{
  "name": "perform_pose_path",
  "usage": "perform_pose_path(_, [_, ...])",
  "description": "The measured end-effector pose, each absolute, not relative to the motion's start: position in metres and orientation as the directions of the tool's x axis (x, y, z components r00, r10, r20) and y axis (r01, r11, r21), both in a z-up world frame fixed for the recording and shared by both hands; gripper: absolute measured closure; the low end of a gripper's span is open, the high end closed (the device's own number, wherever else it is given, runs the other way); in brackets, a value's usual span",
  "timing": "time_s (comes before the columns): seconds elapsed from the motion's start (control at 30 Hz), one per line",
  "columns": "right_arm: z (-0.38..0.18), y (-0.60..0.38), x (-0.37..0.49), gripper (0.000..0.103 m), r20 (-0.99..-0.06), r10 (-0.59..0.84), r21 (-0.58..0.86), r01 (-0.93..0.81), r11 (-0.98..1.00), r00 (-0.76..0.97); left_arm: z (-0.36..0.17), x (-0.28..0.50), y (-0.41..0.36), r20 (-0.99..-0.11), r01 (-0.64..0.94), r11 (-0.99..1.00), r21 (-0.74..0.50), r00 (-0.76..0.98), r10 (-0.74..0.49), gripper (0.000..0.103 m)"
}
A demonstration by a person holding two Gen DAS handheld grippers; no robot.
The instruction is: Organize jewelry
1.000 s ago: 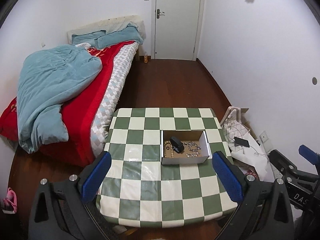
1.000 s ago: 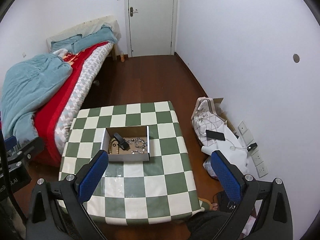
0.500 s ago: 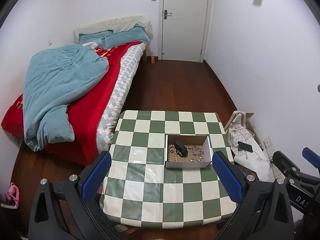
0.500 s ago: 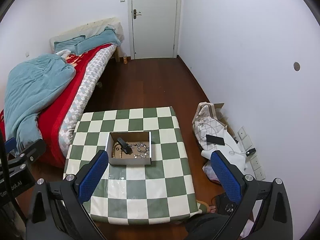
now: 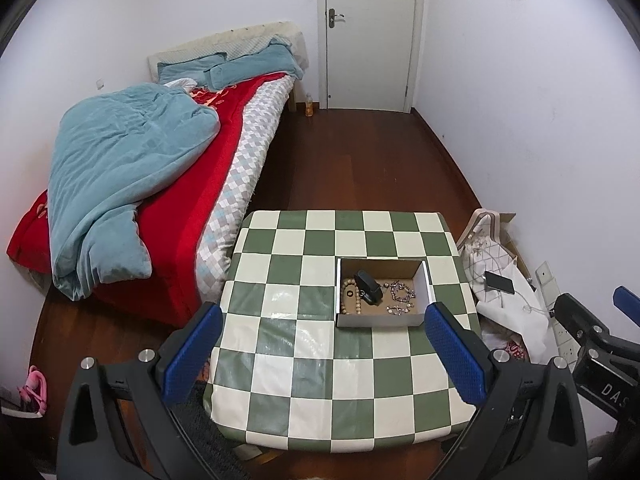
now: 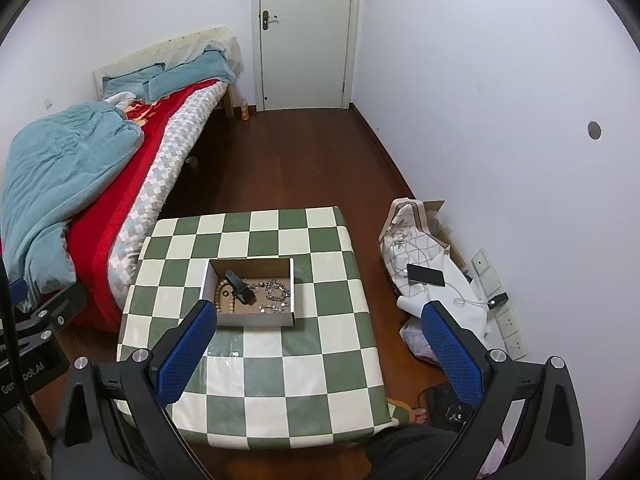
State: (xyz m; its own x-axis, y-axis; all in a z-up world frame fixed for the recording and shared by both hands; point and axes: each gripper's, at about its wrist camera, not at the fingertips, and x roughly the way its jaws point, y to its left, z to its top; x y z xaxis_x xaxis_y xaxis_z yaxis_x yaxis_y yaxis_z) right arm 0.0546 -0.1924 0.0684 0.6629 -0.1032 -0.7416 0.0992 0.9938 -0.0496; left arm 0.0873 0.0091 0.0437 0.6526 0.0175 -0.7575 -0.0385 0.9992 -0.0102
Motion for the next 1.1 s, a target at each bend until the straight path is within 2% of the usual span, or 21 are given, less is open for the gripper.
perform_pose_path(1.1, [0.0734,-0.1846,0.0534,0.000,-0.738,-0.081,-0.041,0.075,0.996,0.670,0.0517,0.0808,0.0121,-0.743,-0.030,1.000,-0.008,0.669,0.015,0.000])
